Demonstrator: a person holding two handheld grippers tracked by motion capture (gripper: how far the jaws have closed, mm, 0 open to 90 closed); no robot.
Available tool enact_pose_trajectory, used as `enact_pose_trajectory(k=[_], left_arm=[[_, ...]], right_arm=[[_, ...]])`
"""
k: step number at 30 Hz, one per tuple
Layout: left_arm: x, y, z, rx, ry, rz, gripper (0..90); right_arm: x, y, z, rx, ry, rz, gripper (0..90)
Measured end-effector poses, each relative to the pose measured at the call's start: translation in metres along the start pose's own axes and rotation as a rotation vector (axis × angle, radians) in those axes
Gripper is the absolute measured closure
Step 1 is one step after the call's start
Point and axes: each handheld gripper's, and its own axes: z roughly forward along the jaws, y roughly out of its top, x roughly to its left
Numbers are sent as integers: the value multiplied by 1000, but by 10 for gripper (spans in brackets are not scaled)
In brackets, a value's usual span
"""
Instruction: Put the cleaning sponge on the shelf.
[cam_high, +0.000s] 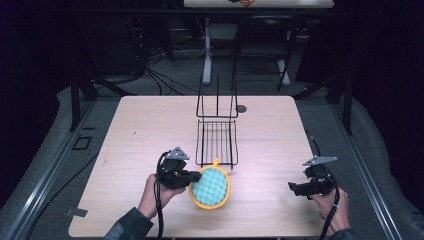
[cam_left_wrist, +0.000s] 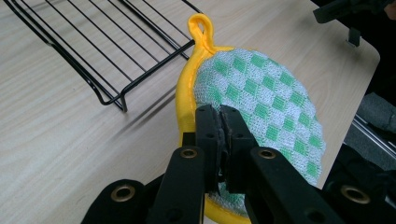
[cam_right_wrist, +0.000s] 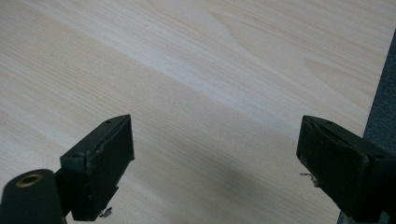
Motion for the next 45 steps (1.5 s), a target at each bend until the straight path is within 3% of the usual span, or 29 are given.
enact_pose_trajectory(k=[6, 13, 19, 30, 45], left_arm=[[2, 7, -3, -17, -5, 3, 875], [8, 20, -8, -56, 29, 8, 875], [18, 33, -12, -81, 54, -6, 875], [39, 42, -15, -126, 100, -41, 876], [58, 53, -5, -176, 146, -96, 876]], right_arm=[[-1, 0, 1, -1, -5, -4, 104], [1, 0, 0, -6, -2, -1, 104], [-1, 0, 0, -3, -5, -3, 105], [0, 1, 1, -6, 0, -5, 104], [0, 1, 1, -5, 3, -7, 104]])
